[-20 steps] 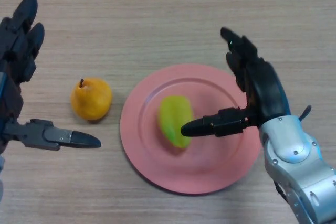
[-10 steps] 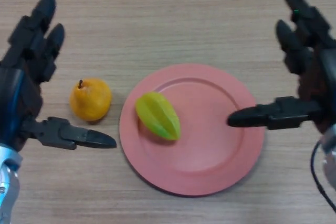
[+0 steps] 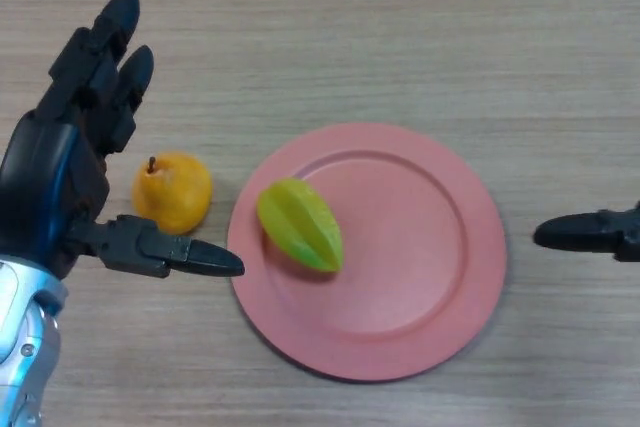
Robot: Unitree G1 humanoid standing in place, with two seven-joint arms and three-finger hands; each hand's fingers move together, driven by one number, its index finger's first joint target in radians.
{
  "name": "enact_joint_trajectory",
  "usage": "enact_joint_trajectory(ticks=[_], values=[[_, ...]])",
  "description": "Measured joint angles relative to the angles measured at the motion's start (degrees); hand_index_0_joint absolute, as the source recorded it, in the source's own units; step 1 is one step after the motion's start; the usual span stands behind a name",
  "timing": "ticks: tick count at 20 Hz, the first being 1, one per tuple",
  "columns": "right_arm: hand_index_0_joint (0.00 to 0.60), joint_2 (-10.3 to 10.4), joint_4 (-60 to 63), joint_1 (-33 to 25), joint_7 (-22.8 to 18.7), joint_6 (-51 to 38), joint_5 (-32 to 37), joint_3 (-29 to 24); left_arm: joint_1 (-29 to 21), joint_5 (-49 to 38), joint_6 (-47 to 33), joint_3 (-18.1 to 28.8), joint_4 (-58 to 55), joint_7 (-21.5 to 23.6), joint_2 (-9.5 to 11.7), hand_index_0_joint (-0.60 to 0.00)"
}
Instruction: Pick up the yellow starfruit and place it on the plate
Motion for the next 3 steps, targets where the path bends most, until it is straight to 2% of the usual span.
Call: enact_joint_trajectory(ticks=[3], values=[[0.0,-0.2,-0.3,-0.4,0.0,1.3,0.3,0.0,0.0,-1.8,0.0,0.0,0.3,0.0,0.0,0.0]])
